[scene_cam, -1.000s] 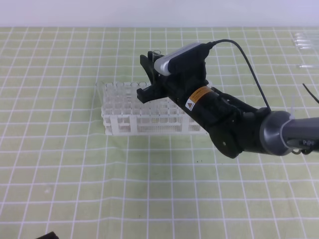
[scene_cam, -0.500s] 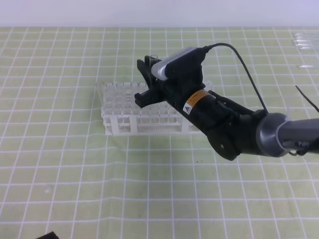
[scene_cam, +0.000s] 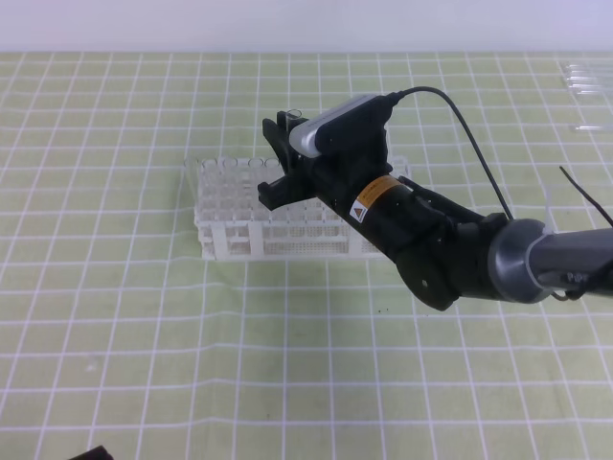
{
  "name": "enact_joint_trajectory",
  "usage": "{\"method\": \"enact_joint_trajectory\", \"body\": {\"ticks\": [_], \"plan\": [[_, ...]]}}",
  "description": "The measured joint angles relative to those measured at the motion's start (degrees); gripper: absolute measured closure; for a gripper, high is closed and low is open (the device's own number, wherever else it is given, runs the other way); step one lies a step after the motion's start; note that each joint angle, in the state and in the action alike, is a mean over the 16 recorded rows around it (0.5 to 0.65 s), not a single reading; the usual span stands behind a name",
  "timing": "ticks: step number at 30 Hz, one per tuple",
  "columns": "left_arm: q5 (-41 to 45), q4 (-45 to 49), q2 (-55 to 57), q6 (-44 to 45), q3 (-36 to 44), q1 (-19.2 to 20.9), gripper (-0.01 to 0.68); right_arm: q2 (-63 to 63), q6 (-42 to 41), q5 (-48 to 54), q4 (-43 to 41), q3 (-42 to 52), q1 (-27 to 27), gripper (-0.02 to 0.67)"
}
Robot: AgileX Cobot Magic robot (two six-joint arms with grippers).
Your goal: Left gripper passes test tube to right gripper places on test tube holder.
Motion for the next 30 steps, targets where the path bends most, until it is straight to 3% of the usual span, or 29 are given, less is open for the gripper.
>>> {"method": "enact_joint_trajectory", "body": {"ticks": [19, 30], "plan": [[0.00, 0.04, 0.07, 0.00, 0.00, 0.00, 0.675, -0.64, 0.12, 1.60, 0.08, 0.13, 0.00, 0.422], [0.00, 0.05, 0.23, 0.00, -0.12, -0.01, 0.675, -4.44, 0.14, 5.51, -1.36, 0.49, 0.00, 0.407]]}}
